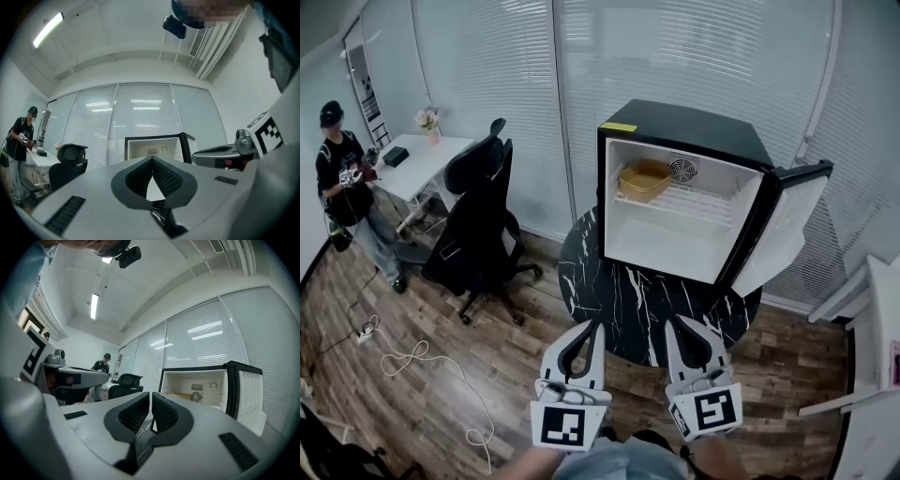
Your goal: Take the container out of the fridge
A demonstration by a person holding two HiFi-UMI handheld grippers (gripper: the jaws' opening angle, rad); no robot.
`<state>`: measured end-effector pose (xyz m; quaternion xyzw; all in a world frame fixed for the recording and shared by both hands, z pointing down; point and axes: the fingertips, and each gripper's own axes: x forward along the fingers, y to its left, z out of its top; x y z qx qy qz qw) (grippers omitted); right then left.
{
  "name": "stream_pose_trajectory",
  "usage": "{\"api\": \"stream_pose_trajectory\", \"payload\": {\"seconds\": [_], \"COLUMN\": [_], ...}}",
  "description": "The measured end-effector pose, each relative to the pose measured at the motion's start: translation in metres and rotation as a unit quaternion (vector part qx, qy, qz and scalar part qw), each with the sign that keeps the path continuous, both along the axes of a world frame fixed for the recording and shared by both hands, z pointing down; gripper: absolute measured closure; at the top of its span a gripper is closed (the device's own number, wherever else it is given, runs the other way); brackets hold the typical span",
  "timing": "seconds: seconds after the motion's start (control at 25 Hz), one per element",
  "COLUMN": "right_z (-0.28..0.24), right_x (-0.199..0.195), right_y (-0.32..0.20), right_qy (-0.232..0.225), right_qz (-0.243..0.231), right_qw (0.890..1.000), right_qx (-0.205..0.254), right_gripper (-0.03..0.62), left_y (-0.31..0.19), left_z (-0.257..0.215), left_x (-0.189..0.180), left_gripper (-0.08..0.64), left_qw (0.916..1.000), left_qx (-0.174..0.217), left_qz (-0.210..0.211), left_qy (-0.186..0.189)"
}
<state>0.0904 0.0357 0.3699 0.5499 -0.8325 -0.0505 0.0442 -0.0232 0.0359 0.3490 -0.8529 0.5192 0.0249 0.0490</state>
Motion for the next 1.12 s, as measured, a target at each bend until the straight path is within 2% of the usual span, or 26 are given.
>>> {"api": "stream_pose_trajectory", "payload": {"seconds": [0.44,0.64,1.12], "right_z": [0.017,0.024,0.011], "right_x": [0.018,0.024,0.046], "right_y": [-0.064,-0.109,-0.216], "right_qy": [-0.005,-0.013,-0.033], "right_qz": [0.023,0.012,-0.031], "right_qw": [1.0,1.0,0.999], "right_qx": [-0.016,-0.021,-0.015], "right_gripper": [0.561,0.561,0.531], "left_y": [-0.058,-0.104,-0.218], "left_z": [0.031,0.035,0.013], "left_x": [0.01,0.021,0.061], "left_gripper": [0.546,0.546,0.546], "left_qw": [0.9992,0.999,0.9989], "left_qx": [-0.036,-0.04,-0.023], "left_qz": [0.018,0.013,0.002], "left_qy": [-0.008,-0.015,-0.041]}}
